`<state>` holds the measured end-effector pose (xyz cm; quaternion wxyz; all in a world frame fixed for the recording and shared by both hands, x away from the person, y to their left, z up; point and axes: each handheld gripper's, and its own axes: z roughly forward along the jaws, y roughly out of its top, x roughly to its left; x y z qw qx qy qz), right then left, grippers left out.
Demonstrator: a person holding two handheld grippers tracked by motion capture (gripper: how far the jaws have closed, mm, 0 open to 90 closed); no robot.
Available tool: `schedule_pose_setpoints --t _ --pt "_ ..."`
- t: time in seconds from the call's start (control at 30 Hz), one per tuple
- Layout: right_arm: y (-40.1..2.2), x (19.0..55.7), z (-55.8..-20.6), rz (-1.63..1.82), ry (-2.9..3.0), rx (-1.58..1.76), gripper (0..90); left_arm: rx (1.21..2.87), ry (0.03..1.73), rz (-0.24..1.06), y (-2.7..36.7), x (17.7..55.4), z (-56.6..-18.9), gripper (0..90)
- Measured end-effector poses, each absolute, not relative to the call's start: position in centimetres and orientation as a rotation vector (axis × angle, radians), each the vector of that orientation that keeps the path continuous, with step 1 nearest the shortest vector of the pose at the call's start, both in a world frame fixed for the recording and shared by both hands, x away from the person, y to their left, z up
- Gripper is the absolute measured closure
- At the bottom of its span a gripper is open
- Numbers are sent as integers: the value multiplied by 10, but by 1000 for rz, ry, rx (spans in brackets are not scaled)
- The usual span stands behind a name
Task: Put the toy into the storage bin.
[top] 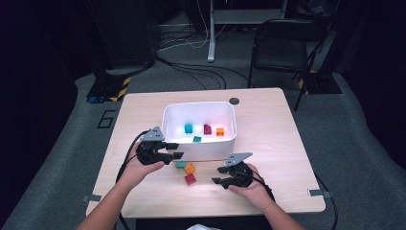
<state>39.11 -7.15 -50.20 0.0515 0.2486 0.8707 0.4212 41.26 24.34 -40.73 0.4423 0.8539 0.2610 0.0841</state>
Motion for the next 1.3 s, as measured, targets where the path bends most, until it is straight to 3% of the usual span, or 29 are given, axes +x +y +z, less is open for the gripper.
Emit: schedule_pose_setpoints --t 0.53,1.3 --pt "-71 391 -503 1281 2653 751 495 2160 679 155 239 406 -463 540" --pt "-71 391 -503 1285 2654 759 493 2255 636 118 211 394 -503 520"
